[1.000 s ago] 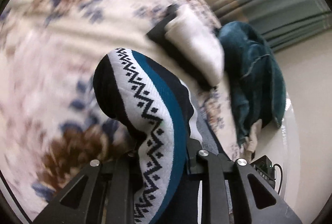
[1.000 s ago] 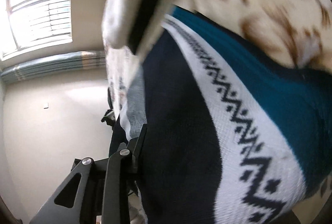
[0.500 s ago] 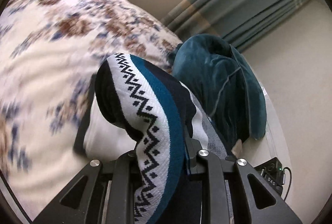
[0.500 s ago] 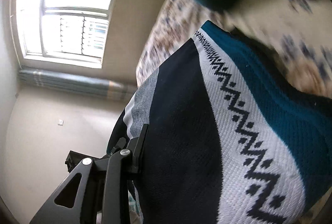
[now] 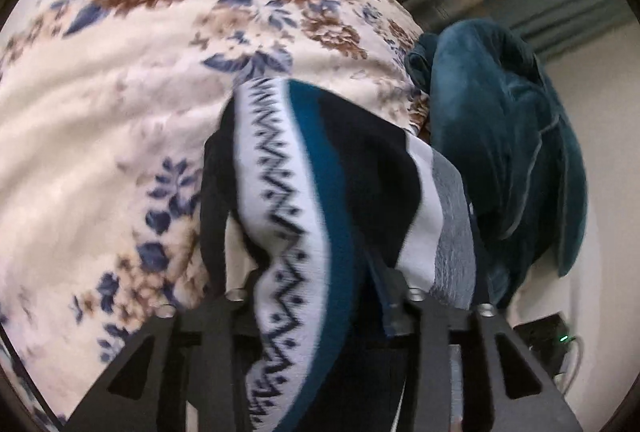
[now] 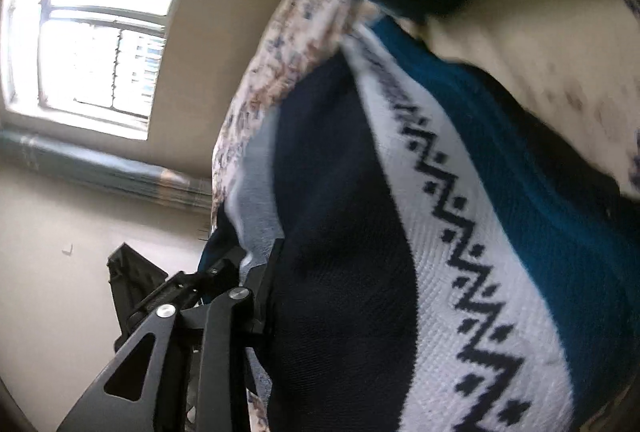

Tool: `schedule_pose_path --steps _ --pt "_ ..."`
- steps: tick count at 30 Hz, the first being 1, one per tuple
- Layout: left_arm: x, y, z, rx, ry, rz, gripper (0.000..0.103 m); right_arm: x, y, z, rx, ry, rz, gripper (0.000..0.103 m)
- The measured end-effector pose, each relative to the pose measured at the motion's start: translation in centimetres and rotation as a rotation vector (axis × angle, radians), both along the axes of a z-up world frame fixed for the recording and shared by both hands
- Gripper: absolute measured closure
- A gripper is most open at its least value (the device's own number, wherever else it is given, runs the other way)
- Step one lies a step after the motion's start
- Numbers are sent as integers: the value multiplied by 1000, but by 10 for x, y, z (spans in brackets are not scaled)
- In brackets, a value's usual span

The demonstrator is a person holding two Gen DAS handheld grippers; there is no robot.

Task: Fold small clothes
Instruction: 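Open both grippers and lift them away from the folded sweater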

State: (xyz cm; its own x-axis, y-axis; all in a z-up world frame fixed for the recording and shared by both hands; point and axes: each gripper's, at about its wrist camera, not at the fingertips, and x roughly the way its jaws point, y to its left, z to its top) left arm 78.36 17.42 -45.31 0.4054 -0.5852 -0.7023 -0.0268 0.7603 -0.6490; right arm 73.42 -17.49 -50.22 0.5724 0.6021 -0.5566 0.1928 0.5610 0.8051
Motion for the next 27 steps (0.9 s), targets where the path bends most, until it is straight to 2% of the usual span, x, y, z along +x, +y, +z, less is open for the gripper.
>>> schedule_pose_path --steps 1,2,3,4,6,7,9,11,13,16,20,23,27 --pt "-2 2 4 10 8 6 61 -3 -3 -2 -4 22 -3 52" --pt "-9 3 14 63 -2 21 60 -6 -5 2 -56 52 -3 37" --pt "-17 2 25 130 -22 38 50 -10 -8 10 -135 67 2 33" --pt "-25 0 34 210 -38 50 34 -14 -10 17 -201 70 9 29" --pt "-44 -3 50 331 -72 71 13 -27 -13 32 -391 81 35 25" --pt "-55 -4 58 389 -83 87 11 -34 -12 41 -496 95 52 23" --pt "-75 -5 68 456 -97 112 10 -42 -8 54 -658 108 73 17" --pt "-100 -10 83 538 -106 140 5 -53 2 72 -857 118 82 2" --pt "-124 -15 97 585 -112 167 2 -63 10 92 -977 119 73 2" --pt "-153 -26 118 631 -101 174 2 -80 13 120 -1028 117 64 1" --pt "-193 -44 160 646 -128 155 2 -114 29 167 -1090 86 77 1" --pt "-217 -56 192 659 -163 143 2 -159 34 216 -1110 53 69 0" --pt "-269 -66 242 660 -197 129 2 -215 39 288 -1132 1 62 1"
